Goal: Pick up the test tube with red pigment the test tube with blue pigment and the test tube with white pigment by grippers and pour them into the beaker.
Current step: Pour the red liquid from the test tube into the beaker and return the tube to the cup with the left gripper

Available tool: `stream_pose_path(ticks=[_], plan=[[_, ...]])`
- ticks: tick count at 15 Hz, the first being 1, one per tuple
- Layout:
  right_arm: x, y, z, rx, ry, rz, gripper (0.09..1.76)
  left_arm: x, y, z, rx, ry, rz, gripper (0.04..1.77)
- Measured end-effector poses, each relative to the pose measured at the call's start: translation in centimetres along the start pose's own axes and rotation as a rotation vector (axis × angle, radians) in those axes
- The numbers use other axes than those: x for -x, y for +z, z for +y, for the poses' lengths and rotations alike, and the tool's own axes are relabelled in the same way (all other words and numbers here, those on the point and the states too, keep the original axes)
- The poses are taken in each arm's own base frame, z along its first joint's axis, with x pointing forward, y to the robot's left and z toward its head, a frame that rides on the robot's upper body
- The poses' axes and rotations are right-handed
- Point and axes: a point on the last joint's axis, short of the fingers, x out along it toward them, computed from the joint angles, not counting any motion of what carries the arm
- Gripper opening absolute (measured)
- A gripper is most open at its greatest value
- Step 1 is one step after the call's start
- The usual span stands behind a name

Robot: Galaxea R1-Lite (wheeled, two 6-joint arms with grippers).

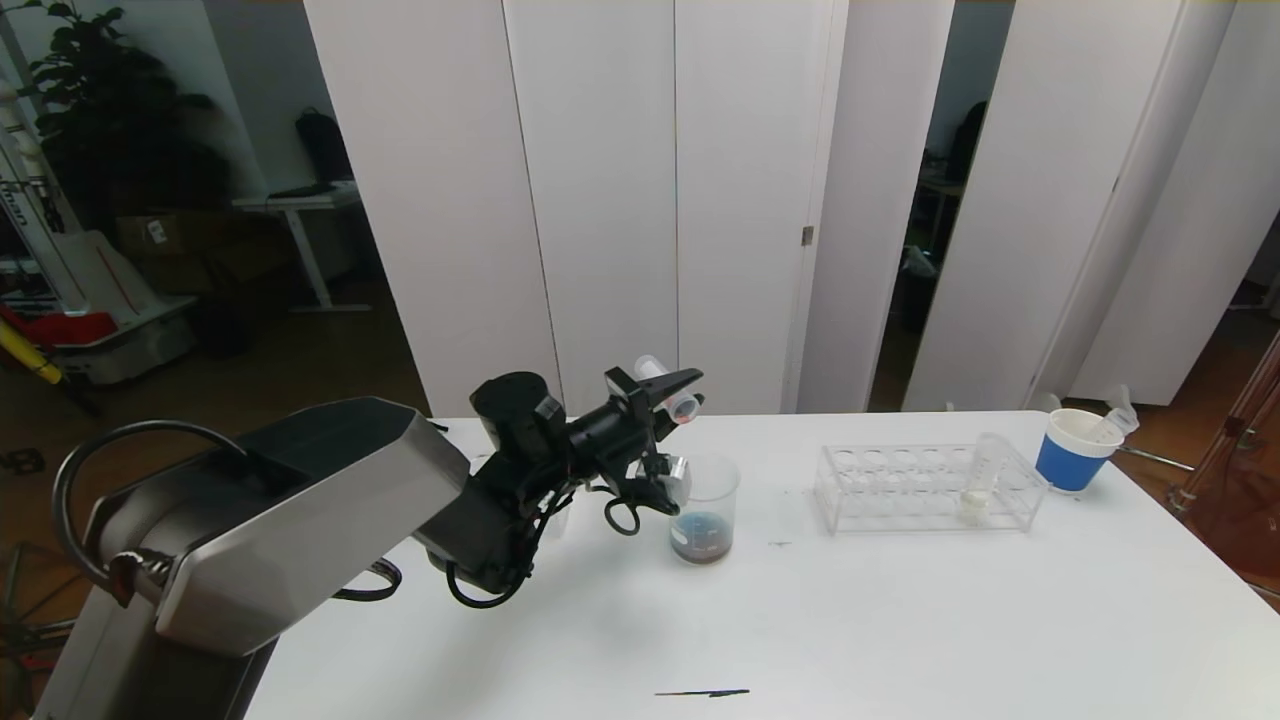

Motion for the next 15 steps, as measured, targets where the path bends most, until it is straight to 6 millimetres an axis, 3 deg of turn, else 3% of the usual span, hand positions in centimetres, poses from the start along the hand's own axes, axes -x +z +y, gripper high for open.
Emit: stream_pose_path(ticks=[8, 15], plan=[[0.0, 0.0, 0.0, 0.0, 0.0, 0.0, 1.75, 0.1, -0.1, 0.4, 0.013, 0.0, 0.013, 0.61], [0.0, 0.0, 0.0, 0.0, 0.0, 0.0, 1.75, 0.1, -0.2, 3.0, 0.303, -0.007, 0.059, 0.61]])
